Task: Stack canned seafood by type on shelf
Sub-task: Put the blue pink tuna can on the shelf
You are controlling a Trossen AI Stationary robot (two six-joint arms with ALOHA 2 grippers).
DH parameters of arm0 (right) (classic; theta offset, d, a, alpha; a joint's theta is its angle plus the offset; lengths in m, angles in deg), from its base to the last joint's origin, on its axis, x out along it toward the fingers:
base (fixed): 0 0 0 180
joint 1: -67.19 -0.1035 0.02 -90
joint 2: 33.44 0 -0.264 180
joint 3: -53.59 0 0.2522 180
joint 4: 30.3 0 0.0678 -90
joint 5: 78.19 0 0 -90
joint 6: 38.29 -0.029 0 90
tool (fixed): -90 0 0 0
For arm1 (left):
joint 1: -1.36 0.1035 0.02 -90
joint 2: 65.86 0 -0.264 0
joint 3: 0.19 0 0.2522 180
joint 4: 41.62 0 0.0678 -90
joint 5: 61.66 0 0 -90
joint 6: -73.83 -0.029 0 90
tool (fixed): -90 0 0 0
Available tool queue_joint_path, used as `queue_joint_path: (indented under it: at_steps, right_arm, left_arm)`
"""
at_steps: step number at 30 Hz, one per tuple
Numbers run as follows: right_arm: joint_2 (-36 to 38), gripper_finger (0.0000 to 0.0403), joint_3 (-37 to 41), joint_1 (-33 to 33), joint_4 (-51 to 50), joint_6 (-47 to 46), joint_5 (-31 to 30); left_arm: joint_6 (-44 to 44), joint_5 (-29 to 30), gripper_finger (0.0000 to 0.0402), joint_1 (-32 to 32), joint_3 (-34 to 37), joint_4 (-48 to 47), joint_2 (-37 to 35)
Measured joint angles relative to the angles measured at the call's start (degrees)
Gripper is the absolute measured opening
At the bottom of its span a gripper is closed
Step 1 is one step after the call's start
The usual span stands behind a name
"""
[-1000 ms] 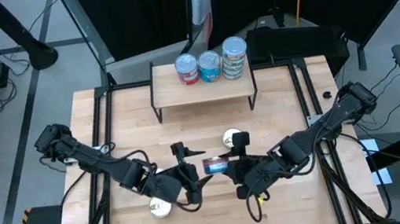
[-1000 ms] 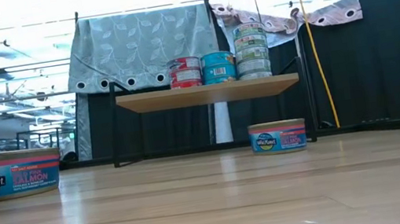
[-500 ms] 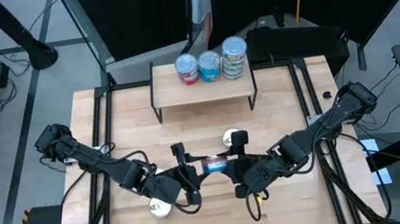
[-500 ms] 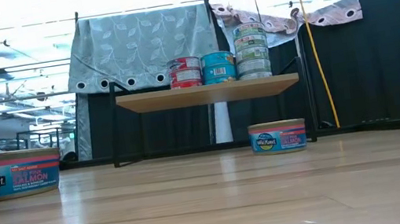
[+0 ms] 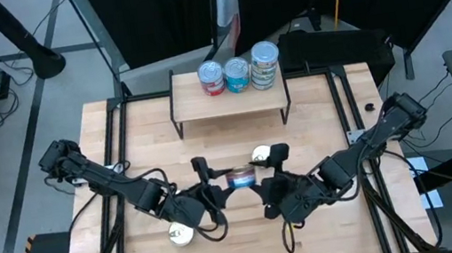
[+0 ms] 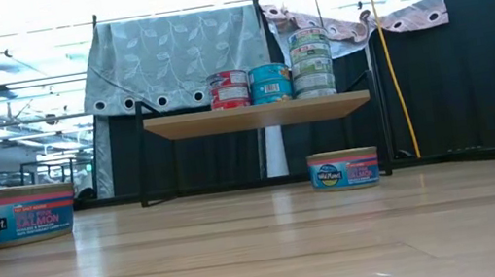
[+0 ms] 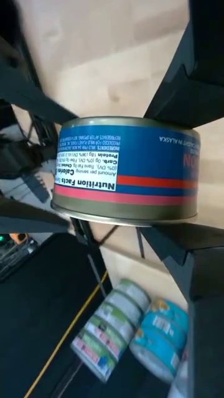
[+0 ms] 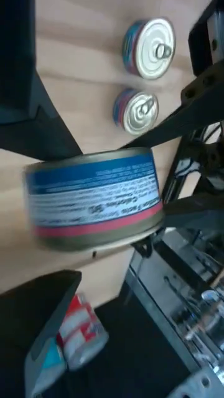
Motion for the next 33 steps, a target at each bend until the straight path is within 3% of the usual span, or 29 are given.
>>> queue_joint_path:
  at_steps: [7,9,14,17,24,33]
  right_arm:
    - [4.42,0.0324,-0.09,-2.43,-0.58,1.13,-3.27]
    - [5.37,0.0329,-0.07,-3.24,-1.91,0.45,-3.03]
    - [8.26,0.0331,-0.07,-4.42,-7.96,-5.54,-3.08]
    - [8.42,0.0331,-0.06,-4.98,-14.05,-11.39,-2.76]
    - [8.40,0.0331,0.00,-7.65,-28.75,-27.68,-2.39]
    - [8.40,0.0332,0.00,-9.10,-32.57,-27.41,-2.41]
  left_arm:
    - [-0.83,3.40,0.0204,0.40,0.11,-8.44,-1.92]
    - [-2.34,6.75,0.0204,0.65,0.11,-10.07,-3.51]
    - [-10.70,17.42,0.0204,2.93,0.06,-11.32,-7.53]
    - [-19.59,20.73,0.0204,6.15,0.02,-10.95,-10.43]
    - [-31.56,19.97,0.0204,17.66,-0.02,-14.39,-13.18]
    - [-27.16,12.28,0.0204,30.50,0.00,-24.68,-9.54]
